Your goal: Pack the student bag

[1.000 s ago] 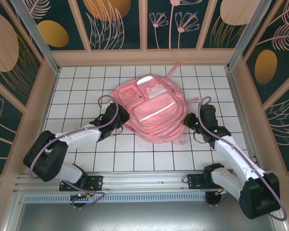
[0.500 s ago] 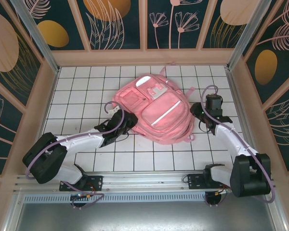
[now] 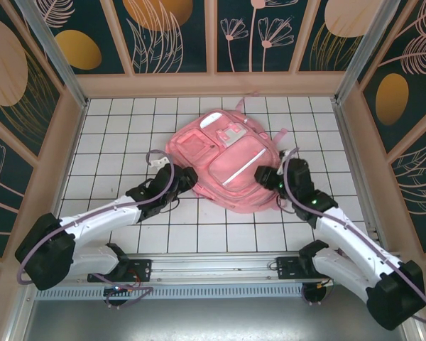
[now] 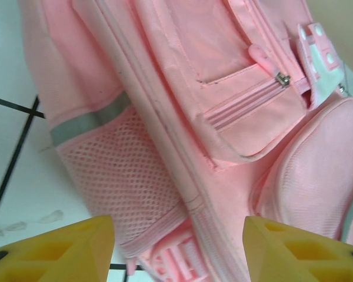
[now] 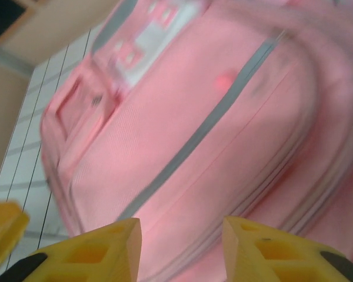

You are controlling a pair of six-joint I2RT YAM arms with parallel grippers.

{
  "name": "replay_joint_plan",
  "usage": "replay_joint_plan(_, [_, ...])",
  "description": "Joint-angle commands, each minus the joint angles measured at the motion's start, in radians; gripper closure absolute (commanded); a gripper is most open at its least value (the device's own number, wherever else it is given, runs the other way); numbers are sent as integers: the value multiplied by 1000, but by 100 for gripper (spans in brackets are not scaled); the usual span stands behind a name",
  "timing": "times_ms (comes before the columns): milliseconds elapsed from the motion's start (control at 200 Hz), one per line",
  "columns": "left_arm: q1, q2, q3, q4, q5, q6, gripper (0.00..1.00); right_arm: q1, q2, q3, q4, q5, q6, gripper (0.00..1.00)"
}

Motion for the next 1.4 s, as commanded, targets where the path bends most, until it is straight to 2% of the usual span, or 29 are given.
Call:
replay_joint_plan(0, [11,-20,-45,-51,-25,90,41,158,-11,-37,41,118,69,62])
replay_joint_plan(175, [102,-39,-92,-7,43,110,41,454,98,-30,112,351,107,63])
replay_joint_plan(250, [135,-42,-106,17,60,117,42,540,180,-12,160,415,90,65])
replay_joint_plan(335, [145,-46,-120,41,77,122,45,593,292,40,162,471,80,65])
replay_joint_plan(475, [145,-78,-215,154,160,127,48,578,410,118,118,509,96,66])
replay_joint_plan(631, [137,-135,-357,301,201,134,50,511,442,144,128,447,83,65])
replay_joint_plan(751, [75,-157,-420,350,122,163,52,460,439,149,138,393,76,65])
replay_joint_plan(806, [23,-155,-432,374,70,180,61,445,432,150,140,379,74,65])
replay_joint_plan(851, [-10,-146,-447,416,32,187,62,435,425,152,141,371,72,64])
replay_joint_plan(1106, [-107,57,-436,661,-25,248,58,399,408,168,146,317,66,63])
replay_joint_plan(1211, [-151,146,-401,708,-72,272,57,397,411,175,144,308,68,63])
replay_joint_plan(1396, [-180,245,-379,805,-102,275,58,393,410,163,152,292,81,63])
